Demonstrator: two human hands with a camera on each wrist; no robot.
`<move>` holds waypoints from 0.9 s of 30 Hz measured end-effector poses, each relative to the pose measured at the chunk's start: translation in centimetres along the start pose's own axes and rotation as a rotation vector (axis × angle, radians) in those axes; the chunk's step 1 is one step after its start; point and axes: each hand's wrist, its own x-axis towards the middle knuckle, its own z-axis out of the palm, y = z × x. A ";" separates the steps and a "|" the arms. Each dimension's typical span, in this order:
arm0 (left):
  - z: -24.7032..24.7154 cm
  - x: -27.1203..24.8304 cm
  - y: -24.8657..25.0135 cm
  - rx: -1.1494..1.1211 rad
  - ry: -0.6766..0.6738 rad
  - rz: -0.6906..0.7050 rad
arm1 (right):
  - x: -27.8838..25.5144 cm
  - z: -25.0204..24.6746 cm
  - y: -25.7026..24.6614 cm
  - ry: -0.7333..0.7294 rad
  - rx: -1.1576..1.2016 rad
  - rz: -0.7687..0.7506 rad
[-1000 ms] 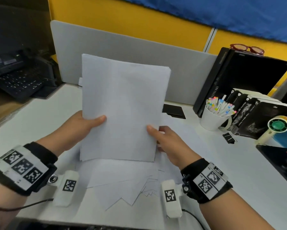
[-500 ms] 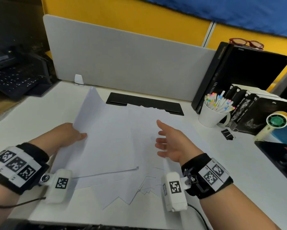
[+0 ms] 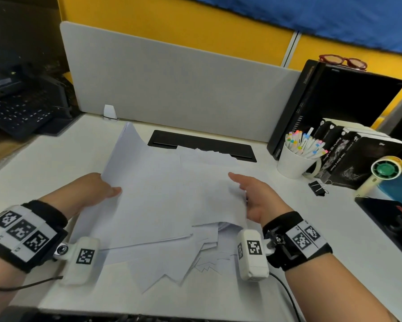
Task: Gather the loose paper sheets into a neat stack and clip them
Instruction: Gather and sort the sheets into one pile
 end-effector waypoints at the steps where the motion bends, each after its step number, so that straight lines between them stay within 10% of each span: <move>1: 0.0 0.1 -0.1 -0.018 -0.007 -0.007 | 0.3 0.0 0.2 0.002 -0.073 -0.034; 8: 0.0 0.1 -0.4 -0.244 -0.147 -0.045 | 1.2 -0.9 -0.4 0.262 -0.580 -0.559; 17: 0.2 -0.8 -0.1 -0.338 -0.267 -0.021 | 0.0 -0.7 -0.6 0.403 -0.266 -1.222; 23: -0.1 -1.4 0.1 -0.337 -0.273 -0.043 | -0.6 -0.8 -1.6 0.392 -0.053 -1.250; 27: -0.1 -1.6 0.1 -0.354 -0.264 -0.049 | 1.1 -2.0 -2.2 0.334 -0.222 -0.870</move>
